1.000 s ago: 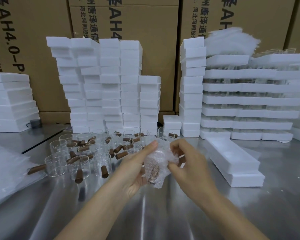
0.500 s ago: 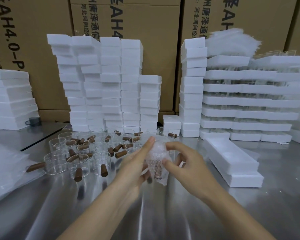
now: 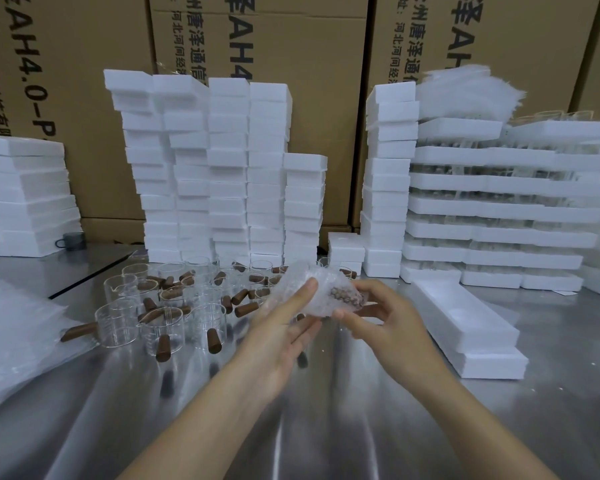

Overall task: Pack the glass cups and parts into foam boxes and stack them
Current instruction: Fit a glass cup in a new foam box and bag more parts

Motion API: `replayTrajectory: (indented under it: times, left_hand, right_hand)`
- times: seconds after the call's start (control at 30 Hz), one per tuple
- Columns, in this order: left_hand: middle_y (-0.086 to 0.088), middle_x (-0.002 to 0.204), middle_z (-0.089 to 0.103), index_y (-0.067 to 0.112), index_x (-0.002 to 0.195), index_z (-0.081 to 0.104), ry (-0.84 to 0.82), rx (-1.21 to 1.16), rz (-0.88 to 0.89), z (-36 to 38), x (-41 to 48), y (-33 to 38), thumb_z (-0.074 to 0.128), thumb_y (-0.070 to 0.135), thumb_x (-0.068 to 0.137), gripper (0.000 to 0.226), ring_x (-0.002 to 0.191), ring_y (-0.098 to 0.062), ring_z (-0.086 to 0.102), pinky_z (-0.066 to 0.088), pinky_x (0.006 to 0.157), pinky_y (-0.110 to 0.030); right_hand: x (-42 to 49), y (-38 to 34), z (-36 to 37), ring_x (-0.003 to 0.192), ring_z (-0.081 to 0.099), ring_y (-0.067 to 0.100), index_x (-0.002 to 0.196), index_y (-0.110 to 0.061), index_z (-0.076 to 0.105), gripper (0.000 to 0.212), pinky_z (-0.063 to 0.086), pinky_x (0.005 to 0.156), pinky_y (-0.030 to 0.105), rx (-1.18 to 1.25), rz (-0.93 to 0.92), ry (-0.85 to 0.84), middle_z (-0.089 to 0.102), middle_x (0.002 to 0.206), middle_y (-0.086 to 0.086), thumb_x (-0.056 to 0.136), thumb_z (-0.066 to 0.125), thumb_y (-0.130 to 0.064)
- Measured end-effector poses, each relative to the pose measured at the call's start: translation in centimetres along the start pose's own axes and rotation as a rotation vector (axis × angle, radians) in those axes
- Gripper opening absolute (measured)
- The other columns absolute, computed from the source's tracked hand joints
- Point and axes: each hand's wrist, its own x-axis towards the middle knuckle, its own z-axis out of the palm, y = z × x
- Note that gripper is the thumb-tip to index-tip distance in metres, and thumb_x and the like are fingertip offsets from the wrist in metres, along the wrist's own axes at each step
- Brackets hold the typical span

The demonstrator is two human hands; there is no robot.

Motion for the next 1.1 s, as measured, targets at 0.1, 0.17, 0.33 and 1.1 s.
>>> replayTrajectory:
  times: [0.1,0.17,0.33,1.1]
  left_hand:
    - [-0.004,0.126,0.079,0.024,0.144,0.061,-0.038,0.094,0.009,0.3,-0.3,0.1,0.090,0.034,0.081,0.070,0.116,-0.020,0.076,0.053,0.104,-0.036]
    - [0.003,0.123,0.080,0.031,0.143,0.063,-0.020,0.178,0.019,0.7,-0.6,0.1,0.092,0.042,0.075,0.075,0.112,-0.013,0.077,0.052,0.102,-0.035]
    - [0.010,0.121,0.080,0.034,0.144,0.062,0.025,0.275,0.042,1.2,-0.9,0.1,0.093,0.055,0.067,0.086,0.113,-0.014,0.076,0.052,0.103,-0.036]
    - [0.013,0.112,0.078,0.047,0.123,0.065,0.020,0.532,0.258,-0.3,2.1,-2.6,0.077,0.024,0.066,0.062,0.108,-0.010,0.074,0.060,0.103,-0.045]
  right_hand:
    - [0.0,0.1,-0.2,0.087,0.074,0.015,0.109,-0.027,0.073,0.024,0.059,0.075,0.032,0.015,0.003,0.037,0.078,0.102,-0.010,0.091,0.083,-0.014]
    - [-0.1,0.1,-0.2,0.088,0.074,0.015,0.109,-0.029,0.072,0.026,0.061,0.077,0.038,-0.008,-0.033,0.072,0.077,0.102,-0.011,0.092,0.081,-0.012]
    - [-0.3,0.5,-0.3,0.093,0.072,0.016,0.122,-0.039,0.065,0.035,0.062,0.079,0.048,-0.120,-0.091,0.103,0.073,0.105,-0.016,0.096,0.076,-0.019]
    - [0.0,2.0,0.8,0.075,0.063,0.007,0.092,-0.016,0.071,0.017,0.051,0.073,0.020,0.084,-0.060,0.021,0.070,0.083,-0.009,0.092,0.076,0.000]
